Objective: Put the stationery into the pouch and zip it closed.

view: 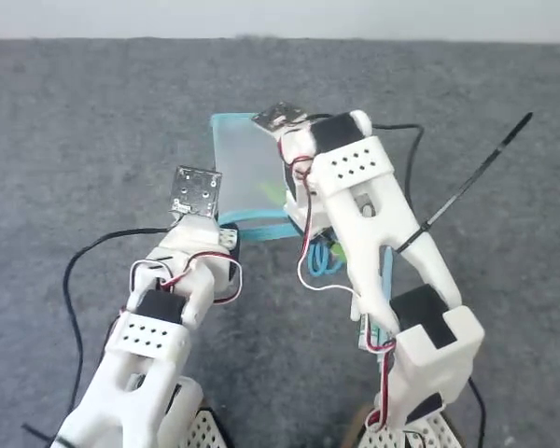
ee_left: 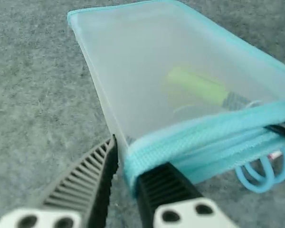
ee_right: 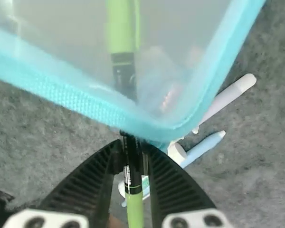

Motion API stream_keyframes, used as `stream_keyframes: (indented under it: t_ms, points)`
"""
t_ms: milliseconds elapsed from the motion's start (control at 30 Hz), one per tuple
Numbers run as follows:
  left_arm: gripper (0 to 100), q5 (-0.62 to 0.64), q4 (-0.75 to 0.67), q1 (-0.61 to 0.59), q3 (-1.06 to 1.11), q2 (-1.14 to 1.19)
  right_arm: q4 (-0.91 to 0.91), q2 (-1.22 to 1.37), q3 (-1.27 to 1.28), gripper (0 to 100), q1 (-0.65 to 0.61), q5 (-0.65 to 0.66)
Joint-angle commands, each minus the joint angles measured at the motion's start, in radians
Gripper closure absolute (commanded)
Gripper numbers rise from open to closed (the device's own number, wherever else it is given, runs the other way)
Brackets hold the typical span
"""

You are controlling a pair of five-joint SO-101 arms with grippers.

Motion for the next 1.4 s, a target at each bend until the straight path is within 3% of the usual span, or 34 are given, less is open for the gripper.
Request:
stream_keyframes:
  t_ms: [0,133,400,600,800,933,1033,1200,1367]
  points:
    - [99,-0.017,-0.009,0.015,-0.005,0.012,-0.038,-0.024,-0.089,99.2,-0.028,-0.063]
    - [99,-0.017,-0.009,0.012,-0.005,0.012,-0.085,-0.033,-0.152,98.6,-0.082,-0.063]
    - [99,-0.017,-0.011,0.008,-0.005,0.015,-0.130,-0.035,-0.236,75.8,-0.107,-0.074]
    - [99,-0.015,-0.011,0.006,-0.005,0.015,-0.085,-0.053,-0.287,75.6,-0.101,-0.071]
    - [99,-0.008,-0.012,-0.023,-0.007,0.012,0.036,-0.252,-0.279,75.7,-0.021,-0.064]
    - [99,0.035,-0.014,-0.100,-0.013,0.009,0.027,-0.383,-0.086,75.7,0.022,-0.043]
    - [99,0.040,-0.011,-0.135,-0.013,0.009,-0.033,-0.447,0.196,75.7,0.074,-0.031]
    - [99,0.040,-0.011,-0.160,-0.013,0.009,-0.321,-0.507,0.698,75.7,0.199,-0.021]
    - [99,0.040,-0.012,-0.158,-0.013,0.011,-0.519,-0.483,0.968,75.7,0.274,-0.020]
